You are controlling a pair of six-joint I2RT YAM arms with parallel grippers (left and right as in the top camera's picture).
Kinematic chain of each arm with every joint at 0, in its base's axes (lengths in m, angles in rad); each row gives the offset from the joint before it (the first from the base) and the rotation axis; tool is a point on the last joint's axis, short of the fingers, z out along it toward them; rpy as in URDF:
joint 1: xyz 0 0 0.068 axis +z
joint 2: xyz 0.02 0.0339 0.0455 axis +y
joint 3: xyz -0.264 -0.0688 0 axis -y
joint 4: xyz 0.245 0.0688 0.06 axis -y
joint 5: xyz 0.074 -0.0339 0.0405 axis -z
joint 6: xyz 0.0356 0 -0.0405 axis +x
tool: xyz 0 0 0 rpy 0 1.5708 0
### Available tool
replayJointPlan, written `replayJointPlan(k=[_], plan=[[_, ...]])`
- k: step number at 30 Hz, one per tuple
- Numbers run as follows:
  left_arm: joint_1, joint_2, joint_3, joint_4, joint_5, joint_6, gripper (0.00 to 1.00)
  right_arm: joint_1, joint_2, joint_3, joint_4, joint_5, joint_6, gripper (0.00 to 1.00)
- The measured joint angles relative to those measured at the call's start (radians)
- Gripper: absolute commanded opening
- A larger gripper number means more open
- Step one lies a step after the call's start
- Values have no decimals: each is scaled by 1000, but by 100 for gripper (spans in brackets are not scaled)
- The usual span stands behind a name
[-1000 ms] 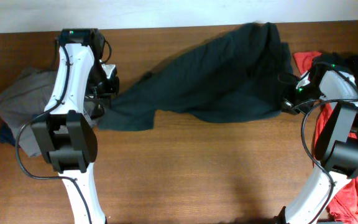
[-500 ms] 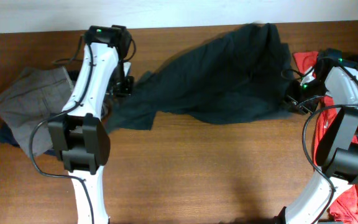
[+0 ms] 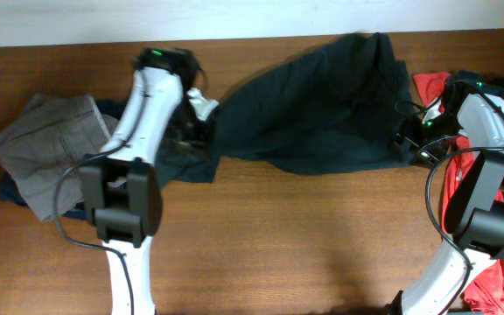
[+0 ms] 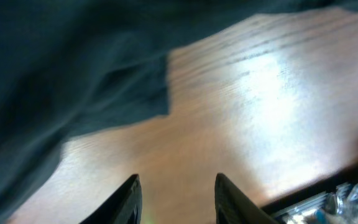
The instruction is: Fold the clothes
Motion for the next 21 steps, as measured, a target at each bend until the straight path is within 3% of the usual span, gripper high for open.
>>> replayJointPlan(k=[6,13,16,18,21], plan=[[-78,0,-223,218,-28,-4,38,0,0,0,-13,0,0,67],[-82,-4,-325,322,-133,-27,36,0,0,0,-14,0,0,67],[-84,-23,-355,366,-161,-39,21,0,0,0,-14,0,0,67],[-84,-38,-382,397,-180,-49,1,0,0,1,-17,0,0,67],[-80,-46,-394,410,-200,-50,1,0,0,1,-23,1,-1,67]])
